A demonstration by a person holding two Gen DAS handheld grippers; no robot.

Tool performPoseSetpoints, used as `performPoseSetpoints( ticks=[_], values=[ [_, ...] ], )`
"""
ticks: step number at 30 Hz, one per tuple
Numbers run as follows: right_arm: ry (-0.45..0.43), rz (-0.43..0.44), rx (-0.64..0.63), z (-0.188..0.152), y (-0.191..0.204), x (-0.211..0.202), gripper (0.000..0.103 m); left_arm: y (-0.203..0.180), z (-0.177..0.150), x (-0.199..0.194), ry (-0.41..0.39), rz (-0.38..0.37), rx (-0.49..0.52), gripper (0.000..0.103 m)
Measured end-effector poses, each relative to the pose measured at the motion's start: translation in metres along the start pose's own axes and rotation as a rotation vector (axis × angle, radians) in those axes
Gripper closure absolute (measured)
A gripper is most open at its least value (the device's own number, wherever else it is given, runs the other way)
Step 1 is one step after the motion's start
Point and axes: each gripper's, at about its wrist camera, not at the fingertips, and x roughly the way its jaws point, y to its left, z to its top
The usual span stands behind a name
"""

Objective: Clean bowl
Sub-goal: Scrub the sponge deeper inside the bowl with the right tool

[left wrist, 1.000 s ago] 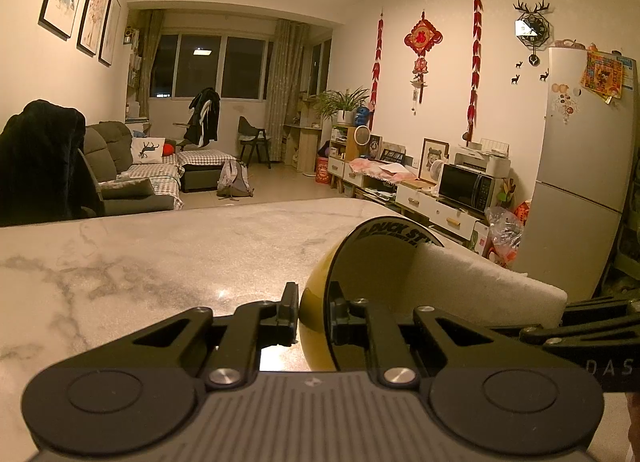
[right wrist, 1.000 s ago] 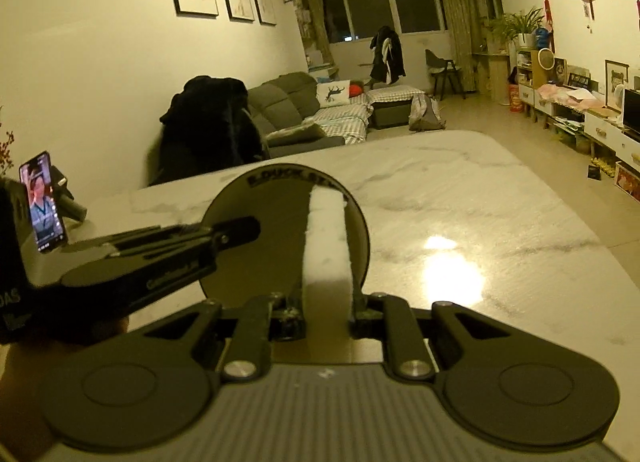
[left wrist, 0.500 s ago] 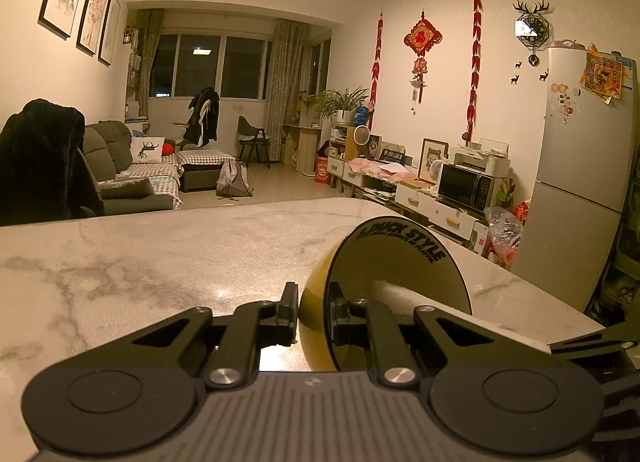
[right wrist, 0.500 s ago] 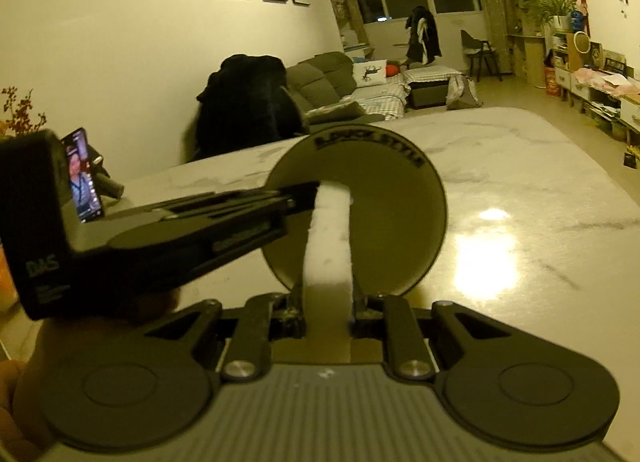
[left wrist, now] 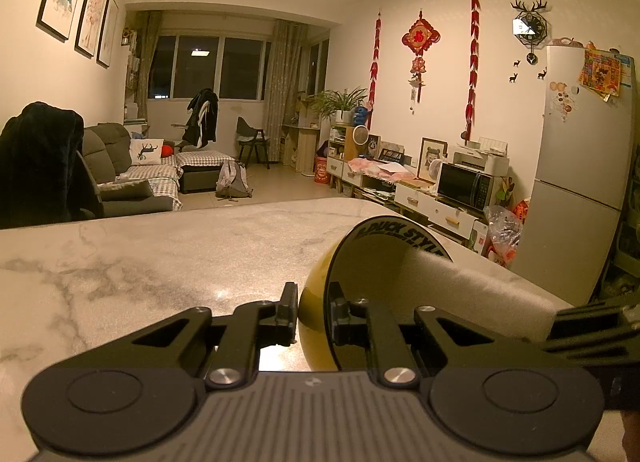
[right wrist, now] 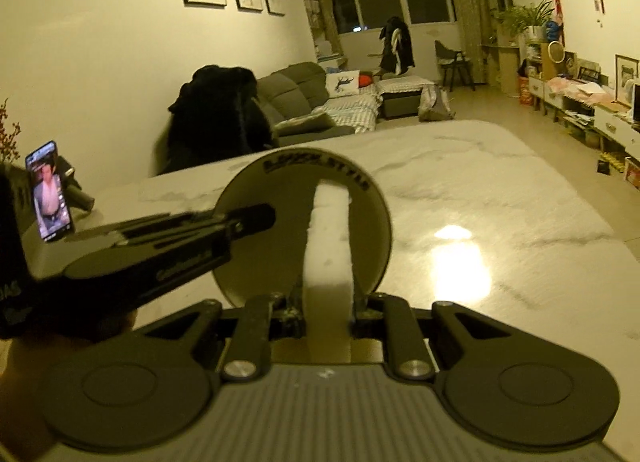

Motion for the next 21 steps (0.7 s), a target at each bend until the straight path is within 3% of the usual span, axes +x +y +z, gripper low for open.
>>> performPoseSetpoints(
  ticks=[12,21],
  values=[
    [0.038,0.062,-0.027,-0.008,0.015,0.007,0.084,0.0,-0.002,0.001,0.005,0.001,-0.004,0.088],
    [0.034,0.048,-0.032,-0.009,0.016,0.012,0.084,-0.003,0.0,0.001,0.02,-0.001,0.012,0.086]
  ],
)
